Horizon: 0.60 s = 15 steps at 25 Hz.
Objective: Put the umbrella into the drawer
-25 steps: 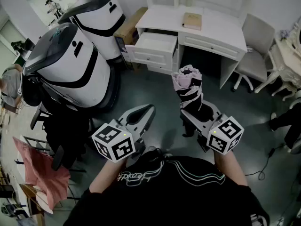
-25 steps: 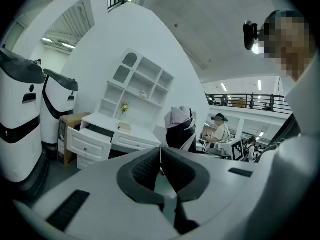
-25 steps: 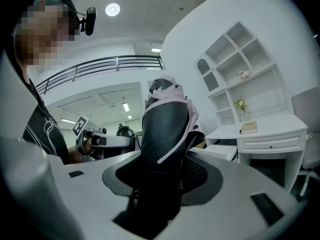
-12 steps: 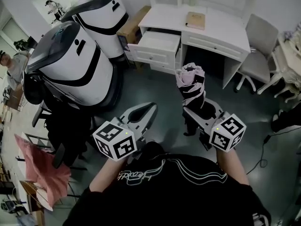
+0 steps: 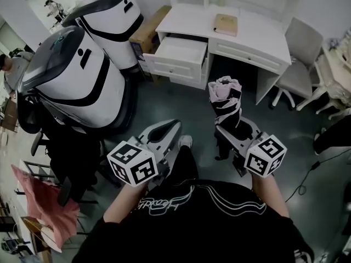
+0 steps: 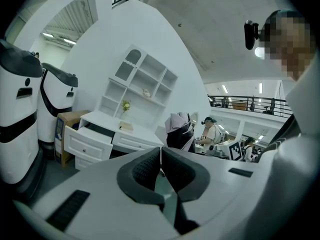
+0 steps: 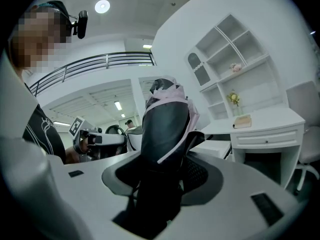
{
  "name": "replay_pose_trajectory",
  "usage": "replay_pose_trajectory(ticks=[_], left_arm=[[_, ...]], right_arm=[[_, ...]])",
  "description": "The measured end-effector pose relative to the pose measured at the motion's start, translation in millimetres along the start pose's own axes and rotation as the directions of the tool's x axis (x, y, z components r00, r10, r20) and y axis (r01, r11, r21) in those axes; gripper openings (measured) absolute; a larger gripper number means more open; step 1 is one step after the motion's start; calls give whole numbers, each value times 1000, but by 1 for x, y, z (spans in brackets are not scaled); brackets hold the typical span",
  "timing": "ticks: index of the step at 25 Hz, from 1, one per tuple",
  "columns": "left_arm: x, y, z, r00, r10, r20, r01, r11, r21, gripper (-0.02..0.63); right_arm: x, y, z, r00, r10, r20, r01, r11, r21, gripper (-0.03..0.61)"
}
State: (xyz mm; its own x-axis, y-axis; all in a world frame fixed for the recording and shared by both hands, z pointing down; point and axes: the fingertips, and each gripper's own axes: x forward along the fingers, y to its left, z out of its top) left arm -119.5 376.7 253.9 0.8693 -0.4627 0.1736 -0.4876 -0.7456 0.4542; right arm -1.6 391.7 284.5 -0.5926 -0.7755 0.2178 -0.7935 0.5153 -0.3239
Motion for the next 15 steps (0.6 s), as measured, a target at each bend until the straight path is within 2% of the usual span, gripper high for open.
replay_pose_trajectory(ticks=[8, 11, 15], left_arm=[[110, 59, 23, 1000, 23, -13, -24, 999, -24, 28], [152, 96, 31, 998, 60, -24, -61, 998, -27, 28], [204, 158, 63, 996, 86, -39, -88, 995, -43, 28]], right_arm=[[48, -109, 24, 999, 14, -32, -15, 1000, -16, 224], [80, -154, 29, 998, 48, -33, -47, 999, 9, 224], [135, -211, 52, 997, 57, -61, -56, 998, 20, 224]])
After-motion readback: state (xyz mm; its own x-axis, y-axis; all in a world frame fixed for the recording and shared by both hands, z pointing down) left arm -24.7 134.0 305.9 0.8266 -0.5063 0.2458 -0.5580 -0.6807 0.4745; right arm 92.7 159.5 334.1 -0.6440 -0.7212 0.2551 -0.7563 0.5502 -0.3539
